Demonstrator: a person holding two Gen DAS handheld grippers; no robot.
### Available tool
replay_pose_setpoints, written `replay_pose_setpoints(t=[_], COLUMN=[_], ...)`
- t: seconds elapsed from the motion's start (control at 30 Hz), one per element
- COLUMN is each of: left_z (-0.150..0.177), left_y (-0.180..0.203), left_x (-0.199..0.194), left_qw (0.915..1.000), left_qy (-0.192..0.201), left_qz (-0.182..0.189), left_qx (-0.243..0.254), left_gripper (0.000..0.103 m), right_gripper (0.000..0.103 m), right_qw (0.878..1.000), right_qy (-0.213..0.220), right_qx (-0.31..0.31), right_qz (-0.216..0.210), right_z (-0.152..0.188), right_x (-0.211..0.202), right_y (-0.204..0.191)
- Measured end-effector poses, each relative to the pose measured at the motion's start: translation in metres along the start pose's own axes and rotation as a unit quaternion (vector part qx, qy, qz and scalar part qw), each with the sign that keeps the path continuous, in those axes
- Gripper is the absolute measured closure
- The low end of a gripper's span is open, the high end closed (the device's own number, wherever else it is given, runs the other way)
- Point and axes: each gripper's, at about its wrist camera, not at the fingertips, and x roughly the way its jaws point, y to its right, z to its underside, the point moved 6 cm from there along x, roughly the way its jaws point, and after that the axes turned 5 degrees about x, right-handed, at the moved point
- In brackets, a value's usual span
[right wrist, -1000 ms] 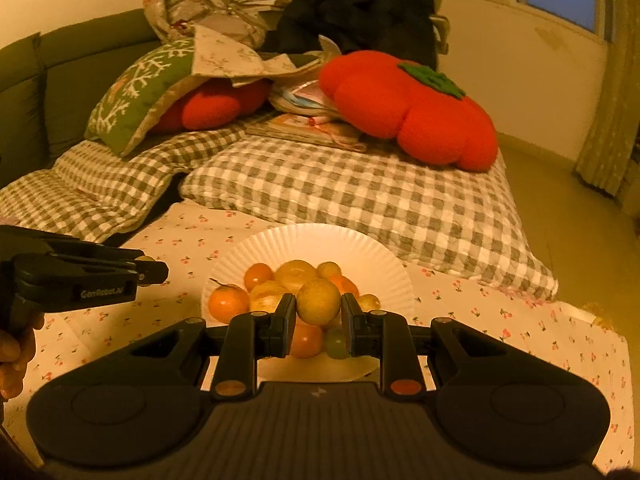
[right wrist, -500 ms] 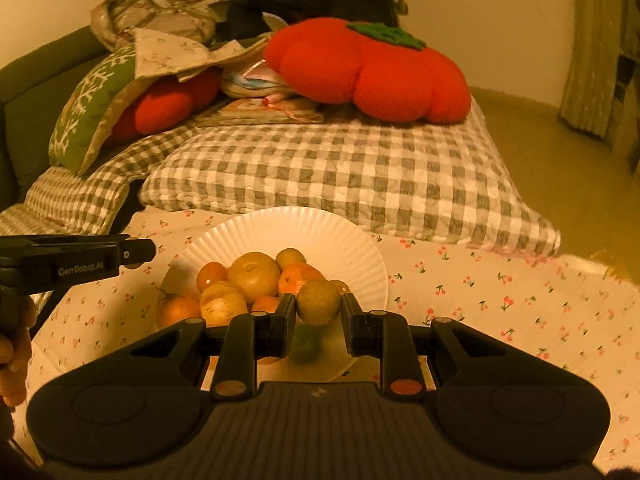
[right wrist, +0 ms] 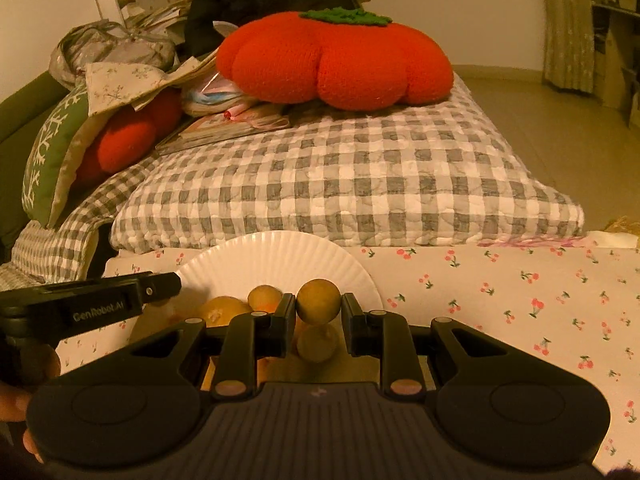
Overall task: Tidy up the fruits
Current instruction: 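Carry both yellowish fruits onto the plate and open both tools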
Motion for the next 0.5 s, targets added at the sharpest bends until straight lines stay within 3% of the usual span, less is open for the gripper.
replay_pose_setpoints(t=[0.5], left_z=[0.003], left_y=[0.000], left_x=[0.005], left_qw=[0.9999], left_qy=[-0.011], left_qz=[0.007], left_qx=[0.006], left_gripper=[0.087], right_gripper=[0.075], right_qw=[1.000], right_qy=[0.002], right_qx=[-0.010], right_qz=[0.008], right_z=[0.008], right_x=[0.014], right_y=[-0.011])
